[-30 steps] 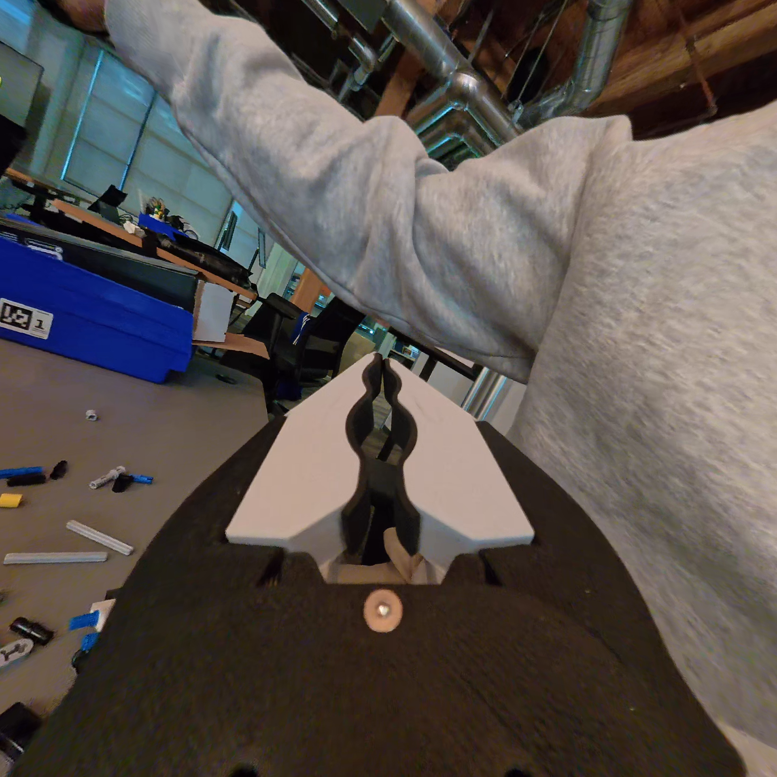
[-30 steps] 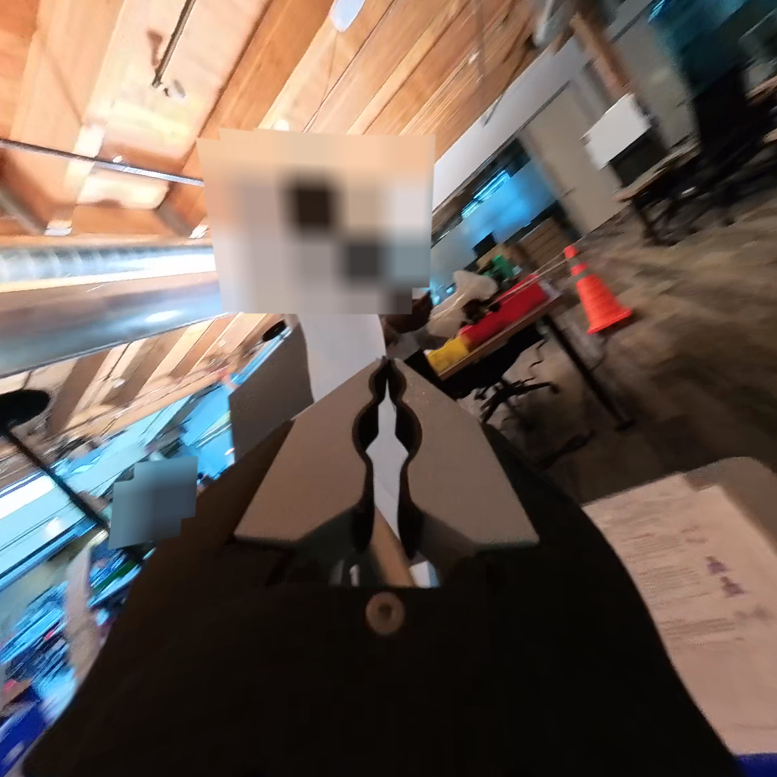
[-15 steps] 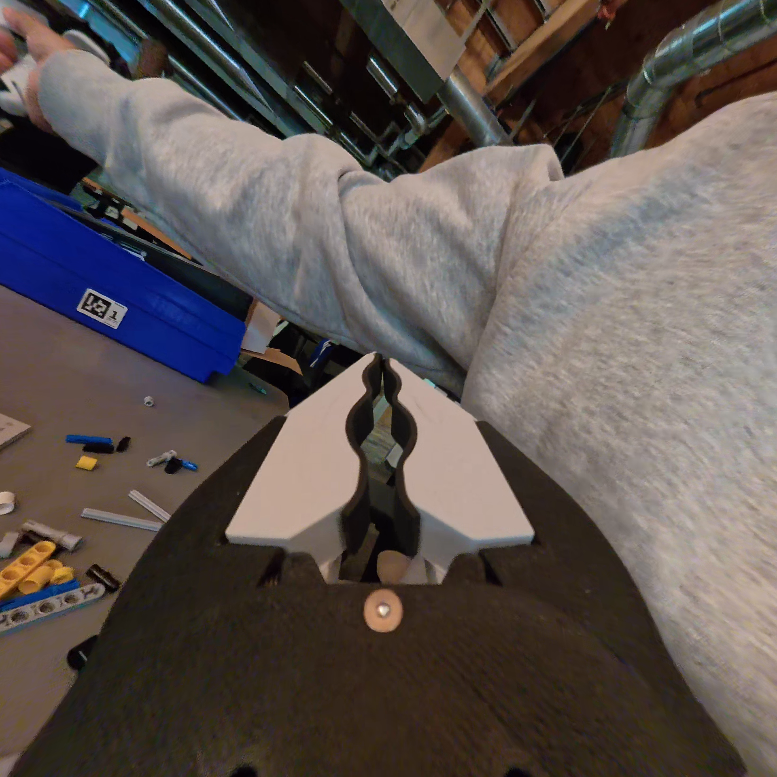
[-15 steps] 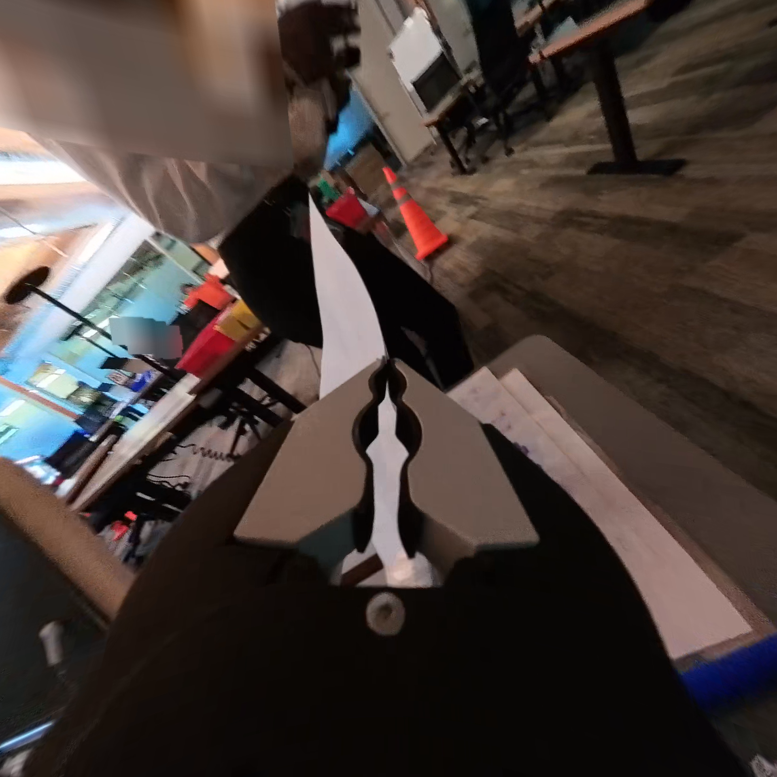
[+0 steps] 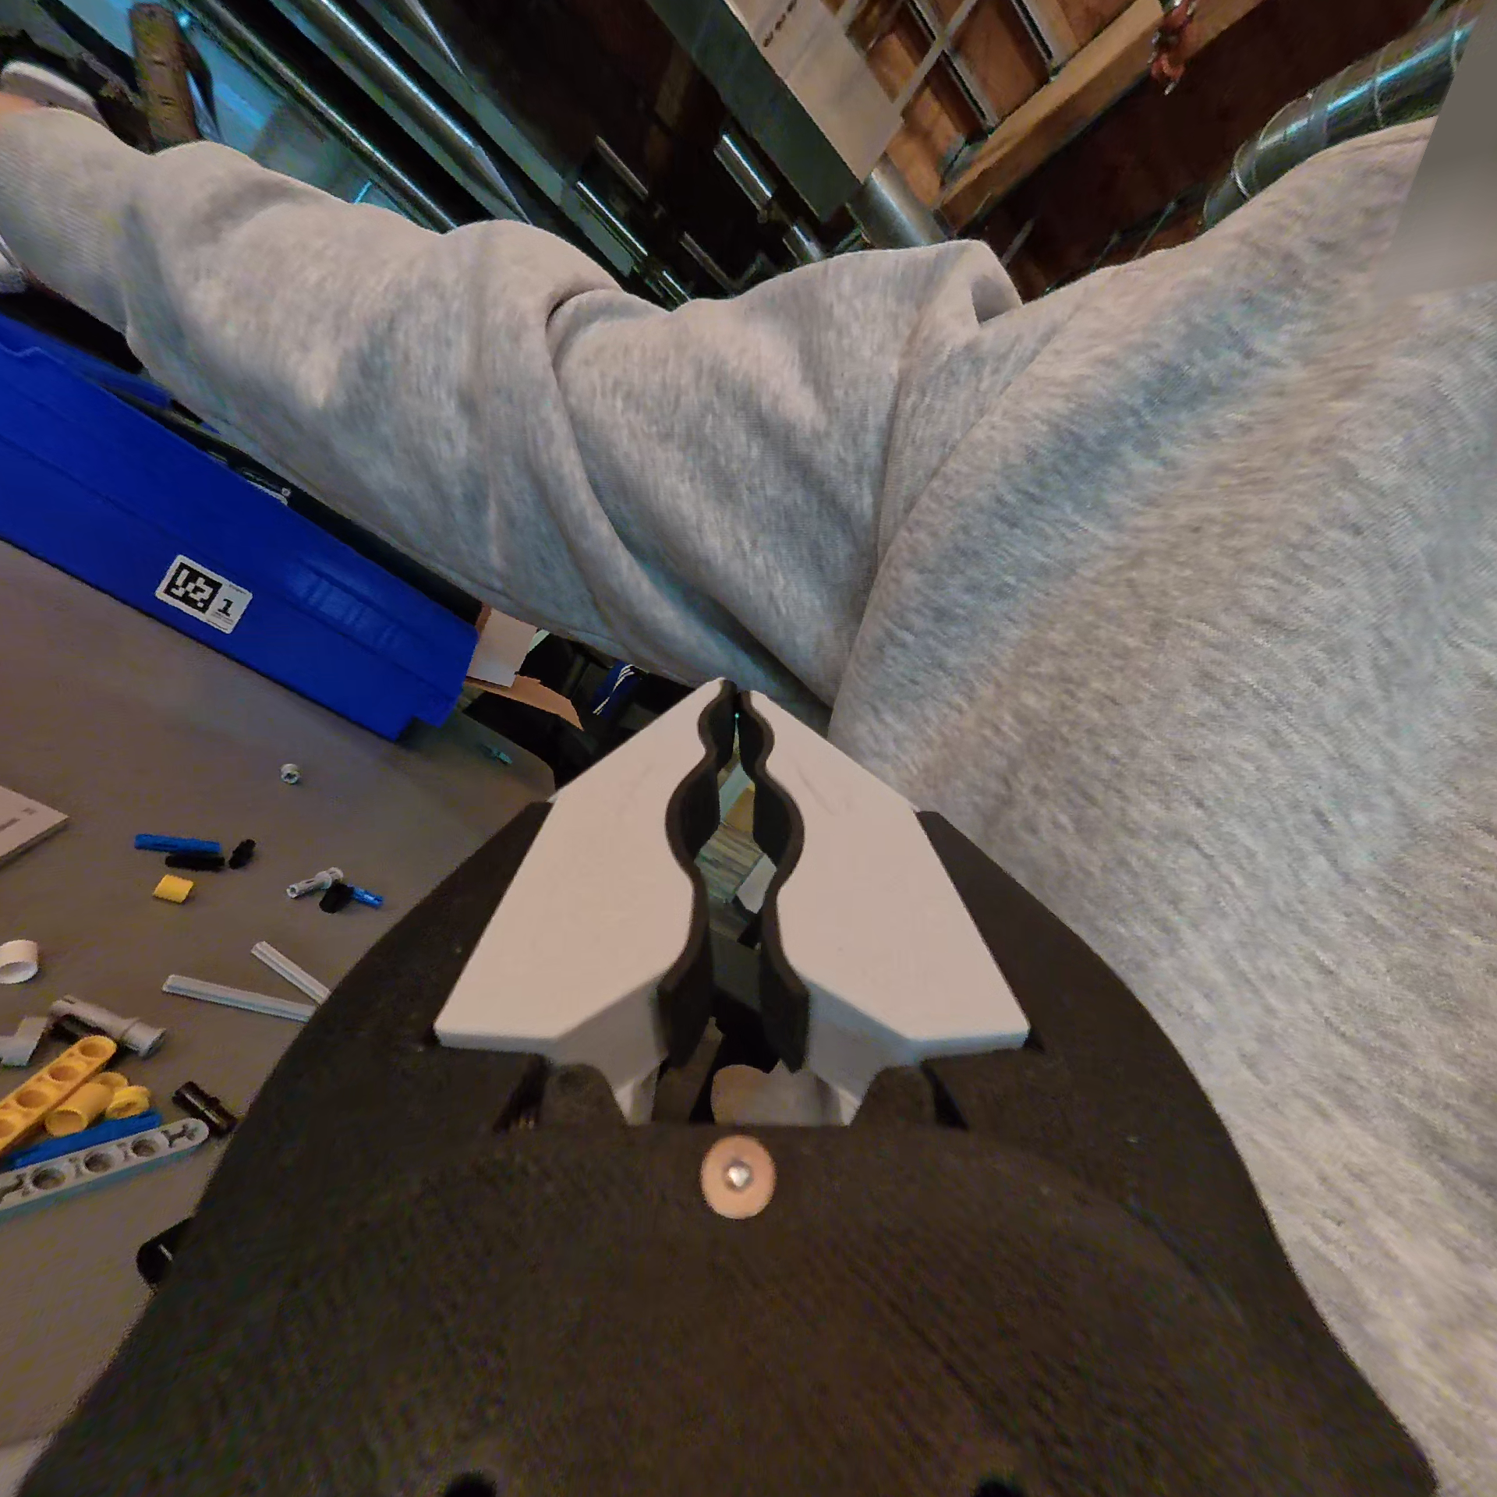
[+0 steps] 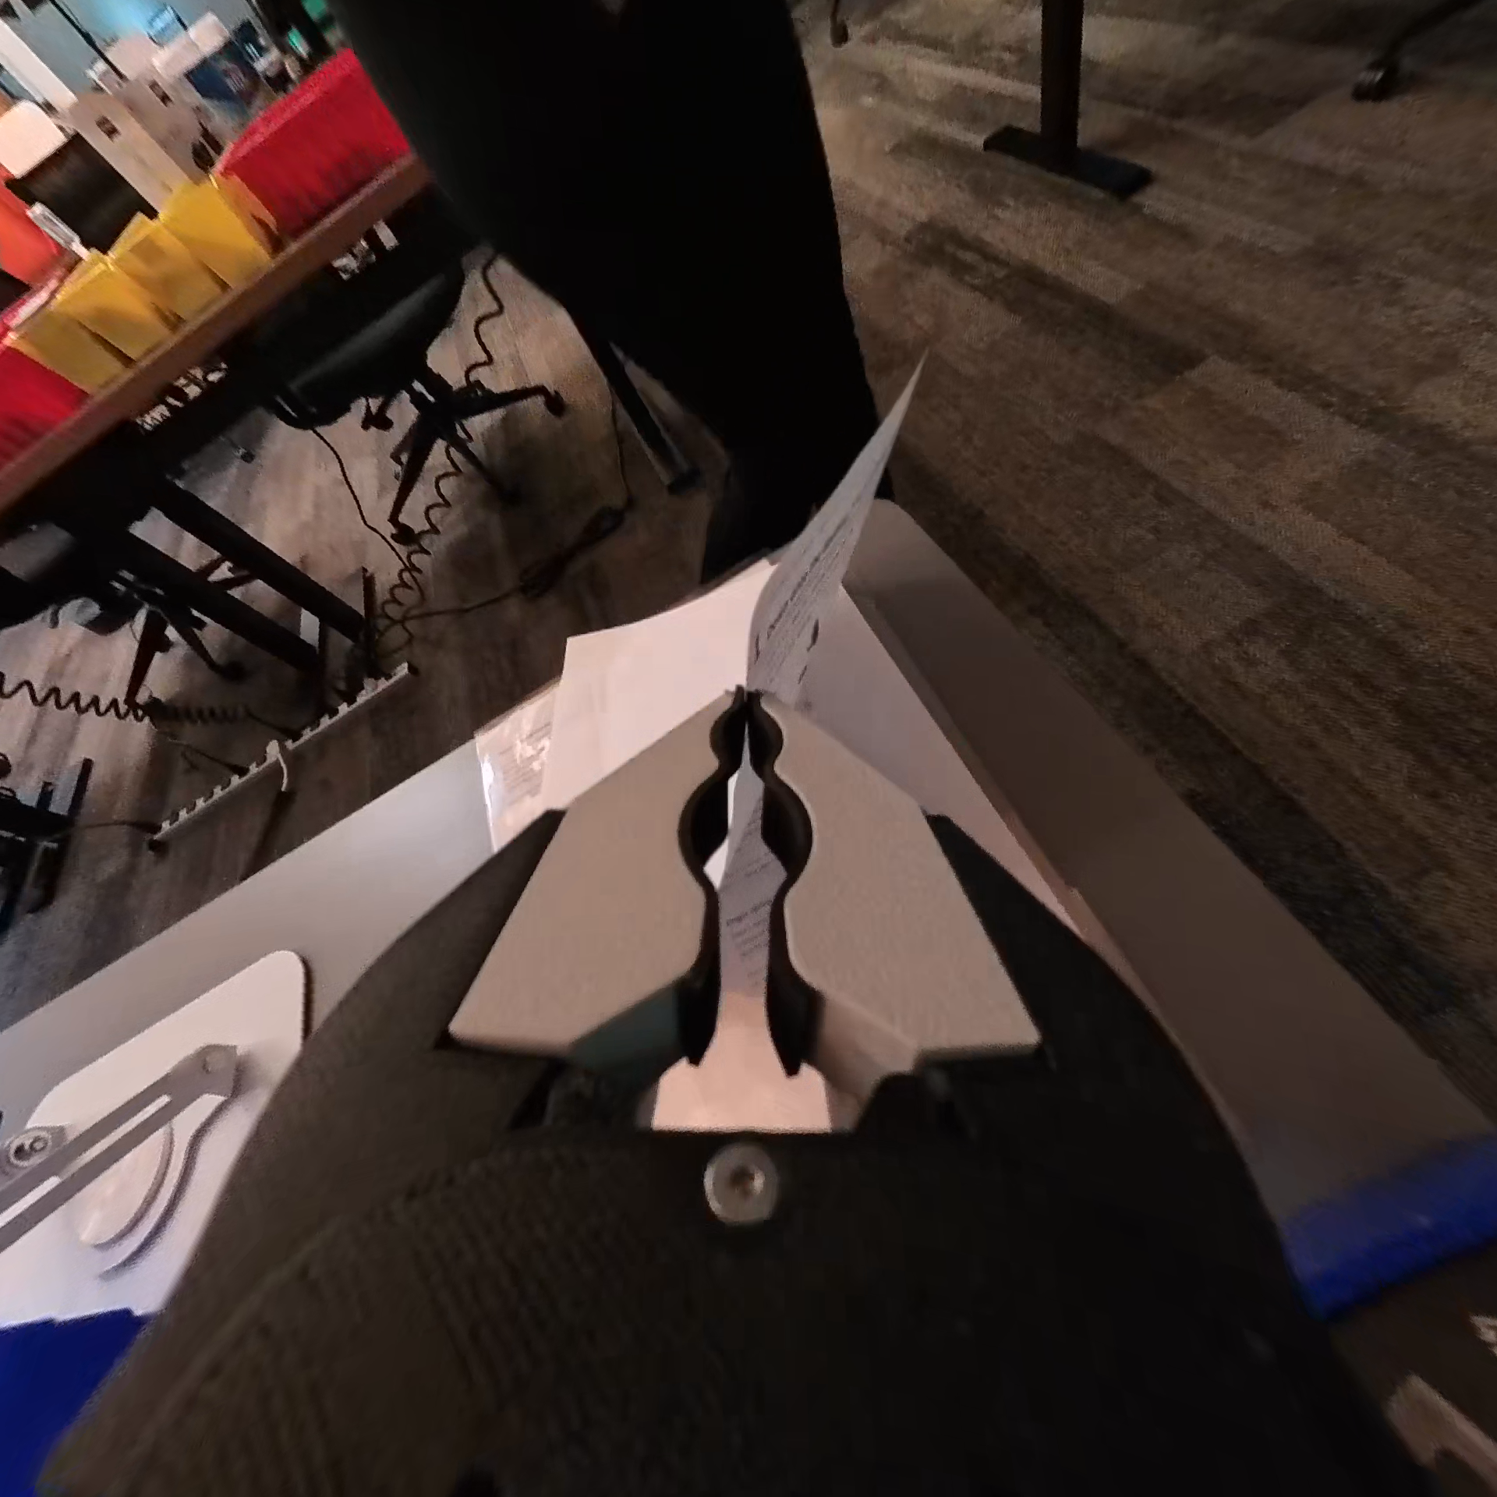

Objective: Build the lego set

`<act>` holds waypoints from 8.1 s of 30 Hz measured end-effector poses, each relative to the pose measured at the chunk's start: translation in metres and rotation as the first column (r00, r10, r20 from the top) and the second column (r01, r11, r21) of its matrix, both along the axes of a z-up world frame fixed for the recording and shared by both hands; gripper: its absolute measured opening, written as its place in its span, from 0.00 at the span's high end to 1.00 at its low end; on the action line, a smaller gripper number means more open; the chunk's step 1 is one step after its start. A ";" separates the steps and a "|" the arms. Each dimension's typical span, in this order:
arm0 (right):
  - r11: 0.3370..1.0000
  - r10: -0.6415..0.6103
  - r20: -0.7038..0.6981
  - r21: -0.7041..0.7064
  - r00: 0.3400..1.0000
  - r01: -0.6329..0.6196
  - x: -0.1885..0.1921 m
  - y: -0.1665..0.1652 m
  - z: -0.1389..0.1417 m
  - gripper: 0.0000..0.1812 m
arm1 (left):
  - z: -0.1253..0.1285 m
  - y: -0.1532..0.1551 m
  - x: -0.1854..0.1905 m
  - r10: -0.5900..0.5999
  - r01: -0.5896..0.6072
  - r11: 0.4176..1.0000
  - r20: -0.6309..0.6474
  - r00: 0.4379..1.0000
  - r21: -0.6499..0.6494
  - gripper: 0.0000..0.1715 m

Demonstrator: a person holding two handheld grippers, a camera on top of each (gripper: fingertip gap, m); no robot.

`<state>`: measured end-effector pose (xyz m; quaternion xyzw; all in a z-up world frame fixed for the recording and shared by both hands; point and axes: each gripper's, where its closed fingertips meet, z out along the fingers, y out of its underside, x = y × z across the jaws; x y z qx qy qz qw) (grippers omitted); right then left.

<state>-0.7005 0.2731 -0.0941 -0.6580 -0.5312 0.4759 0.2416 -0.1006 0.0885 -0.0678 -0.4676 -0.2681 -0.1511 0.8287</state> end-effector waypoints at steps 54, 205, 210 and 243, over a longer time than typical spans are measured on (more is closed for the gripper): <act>0.761 0.578 -0.150 0.454 0.802 -0.463 0.503 -0.076 -0.068 0.68 | -0.021 0.049 0.036 -0.127 0.102 0.966 -0.092 0.988 -0.238 1.00; 0.293 0.947 0.053 0.257 0.317 -0.921 0.583 -0.256 -0.108 0.77 | -0.027 -0.271 -0.066 0.740 -0.658 0.556 -0.058 0.670 -0.508 1.00; 0.266 0.960 0.035 0.204 0.278 -0.942 0.584 -0.265 -0.105 0.77 | -0.034 -0.278 -0.068 0.754 -0.663 0.532 -0.062 0.654 -0.526 1.00; -0.478 0.759 0.502 -0.003 -0.414 -0.879 0.609 -0.303 -0.126 0.97 | -0.035 -0.282 -0.067 0.748 -0.663 0.561 -0.040 0.663 -0.496 1.00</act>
